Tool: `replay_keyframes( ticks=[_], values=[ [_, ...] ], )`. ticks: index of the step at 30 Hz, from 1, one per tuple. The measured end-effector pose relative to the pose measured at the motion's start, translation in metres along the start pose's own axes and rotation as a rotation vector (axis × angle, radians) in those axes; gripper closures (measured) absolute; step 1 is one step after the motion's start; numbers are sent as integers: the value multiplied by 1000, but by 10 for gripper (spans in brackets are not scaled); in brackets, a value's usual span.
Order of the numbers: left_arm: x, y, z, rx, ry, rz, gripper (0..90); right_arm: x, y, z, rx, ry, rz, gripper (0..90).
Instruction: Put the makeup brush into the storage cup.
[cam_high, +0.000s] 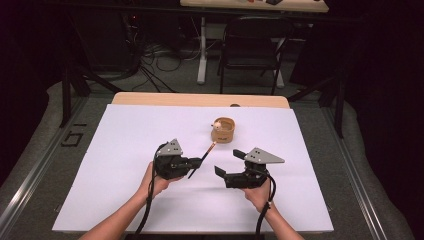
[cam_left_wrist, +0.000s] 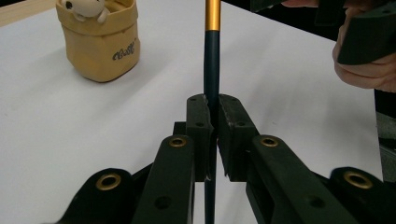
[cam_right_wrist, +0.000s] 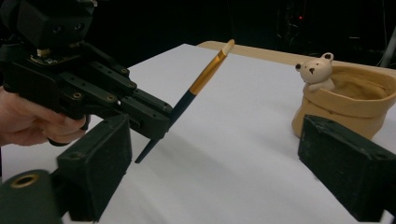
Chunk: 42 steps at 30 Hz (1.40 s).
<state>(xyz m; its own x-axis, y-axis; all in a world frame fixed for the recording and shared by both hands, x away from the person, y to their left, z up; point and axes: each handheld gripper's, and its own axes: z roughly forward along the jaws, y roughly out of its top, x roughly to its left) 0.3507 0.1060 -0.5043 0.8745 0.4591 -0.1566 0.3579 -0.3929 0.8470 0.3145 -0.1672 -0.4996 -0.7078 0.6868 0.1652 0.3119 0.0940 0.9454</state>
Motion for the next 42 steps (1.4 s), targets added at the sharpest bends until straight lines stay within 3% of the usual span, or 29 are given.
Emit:
replay_keyframes(
  ticks=[4,9,14,24,25,29,35,42],
  values=[
    [-3,0,3,0,-3,2,836,1,1,6,-5,3,11,166],
    [-6,-1,6,-1,-6,4,836,0,3,14,-5,-2,32,321],
    [-7,-2,10,5,-2,0,836,0,3,24,31,18,74,453],
    [-9,-2,11,2,6,1,837,5,4,34,-8,17,89,695],
    [-9,-2,10,-5,14,3,900,5,4,34,-12,22,95,714],
    [-10,-2,12,6,16,8,900,7,5,33,-10,27,101,832],
    [-10,-2,12,1,16,4,899,12,10,31,-17,36,43,845],
    [-6,-5,7,12,17,-6,768,17,15,26,-19,24,-20,845]
  ],
)
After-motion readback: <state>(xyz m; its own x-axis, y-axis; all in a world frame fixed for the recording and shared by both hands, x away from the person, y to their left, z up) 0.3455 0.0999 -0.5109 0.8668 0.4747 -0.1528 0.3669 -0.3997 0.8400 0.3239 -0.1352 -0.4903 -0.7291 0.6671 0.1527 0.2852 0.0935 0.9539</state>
